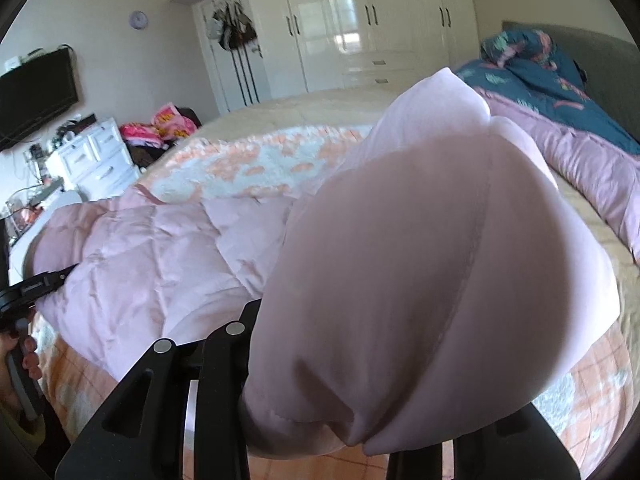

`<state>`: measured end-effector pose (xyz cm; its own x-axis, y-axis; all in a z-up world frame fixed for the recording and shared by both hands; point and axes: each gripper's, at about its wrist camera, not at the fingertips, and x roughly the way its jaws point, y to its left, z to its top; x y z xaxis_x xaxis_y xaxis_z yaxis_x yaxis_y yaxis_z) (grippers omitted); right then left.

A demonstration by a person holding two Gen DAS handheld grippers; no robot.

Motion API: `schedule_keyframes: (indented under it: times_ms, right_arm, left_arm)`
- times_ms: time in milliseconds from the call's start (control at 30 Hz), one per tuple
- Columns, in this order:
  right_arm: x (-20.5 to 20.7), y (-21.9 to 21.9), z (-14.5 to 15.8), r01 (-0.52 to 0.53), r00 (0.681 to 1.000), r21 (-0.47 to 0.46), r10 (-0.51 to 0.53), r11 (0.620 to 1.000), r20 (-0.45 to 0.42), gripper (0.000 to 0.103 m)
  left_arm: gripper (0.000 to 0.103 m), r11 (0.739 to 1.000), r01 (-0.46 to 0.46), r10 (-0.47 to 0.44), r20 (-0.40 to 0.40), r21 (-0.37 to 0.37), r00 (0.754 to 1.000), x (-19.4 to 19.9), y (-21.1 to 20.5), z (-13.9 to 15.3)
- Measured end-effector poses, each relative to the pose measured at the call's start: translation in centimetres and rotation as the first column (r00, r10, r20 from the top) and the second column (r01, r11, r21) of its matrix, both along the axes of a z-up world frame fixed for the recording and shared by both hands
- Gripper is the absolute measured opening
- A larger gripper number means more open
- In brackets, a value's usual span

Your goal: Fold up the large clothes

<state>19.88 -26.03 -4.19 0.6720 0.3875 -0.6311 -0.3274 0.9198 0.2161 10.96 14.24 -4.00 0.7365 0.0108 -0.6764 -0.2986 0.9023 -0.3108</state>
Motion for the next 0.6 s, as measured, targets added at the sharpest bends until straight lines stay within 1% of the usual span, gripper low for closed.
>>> schedule_keyframes:
  times_ms: [33, 100, 133, 233, 267, 333, 367, 400, 433, 467, 500, 600]
  right_arm:
    - [0.6, -0.2, -0.8, 0.018, 0.999, 0.009, -0.018, 1.0, -0.043, 0.033]
    - [1.2, -0.7, -2.0, 0.047, 0.994, 0.026, -0.044, 0.999, -0.098, 0.035]
    - [1.5, -1.2, -2.6, 0.066, 0.99, 0.05, -0.06, 0.997, -0.128, 0.037]
    - [1.5, -1.3, -3.5, 0.091, 0.984, 0.074, -0.078, 0.993, -0.161, 0.043]
    - [1.4, -1.5, -3.7, 0.102, 0.981, 0.083, -0.086, 0.991, -0.175, 0.045]
    - [1.5, -2.0, -4.2, 0.145, 0.967, 0.109, -0.118, 0.983, -0.225, 0.053]
    - [1.5, -2.5, -4.4, 0.161, 0.961, 0.124, -0.127, 0.979, -0.245, 0.055]
    - [1.2, -3.1, -4.6, 0.181, 0.954, 0.143, -0.138, 0.973, -0.266, 0.065]
    - [1.1, -3.5, -4.9, 0.207, 0.945, 0.152, -0.157, 0.966, -0.287, 0.081]
    - [0.7, -4.0, -5.0, 0.237, 0.936, 0.149, -0.184, 0.96, -0.3, 0.088]
    - [0.1, -4.5, -4.8, 0.243, 0.936, 0.166, -0.186, 0.956, -0.298, 0.092]
    - [-1.6, -5.3, -4.1, 0.257, 0.94, 0.184, -0.201, 0.949, -0.275, 0.094]
  left_arm:
    - [0.034, 1.0, 0.0, 0.0, -0.003, 0.0, 1.0, -0.1, 0.0, -0.2]
    - [0.035, 1.0, -0.004, 0.004, -0.009, -0.007, 1.0, -0.2, 0.1, -0.8]
    - [0.037, 1.0, -0.007, 0.007, -0.011, -0.014, 1.0, -0.4, 0.1, -1.1]
    - [0.039, 1.0, -0.012, 0.011, -0.023, -0.019, 1.0, -0.6, 0.1, -1.7]
    - [0.04, 0.999, -0.016, 0.015, -0.025, -0.034, 1.0, -0.8, 0.3, -1.8]
    - [0.041, 0.999, -0.018, 0.017, -0.028, -0.046, 0.999, -0.9, 0.3, -2.0]
    - [0.042, 0.999, -0.019, 0.017, -0.03, -0.049, 0.999, -1.0, 0.3, -2.1]
    - [0.042, 0.998, -0.02, 0.018, -0.03, -0.052, 0.999, -1.1, 0.2, -2.1]
    - [0.042, 0.998, -0.021, 0.019, -0.031, -0.054, 0.999, -1.2, 0.3, -2.1]
    - [0.043, 0.998, -0.022, 0.02, -0.031, -0.058, 0.999, -1.3, 0.3, -2.2]
    - [0.043, 0.998, -0.023, 0.021, -0.03, -0.061, 0.999, -1.4, 0.2, -2.2]
    - [0.044, 0.998, -0.023, 0.021, -0.025, -0.061, 0.999, -1.5, 0.2, -2.2]
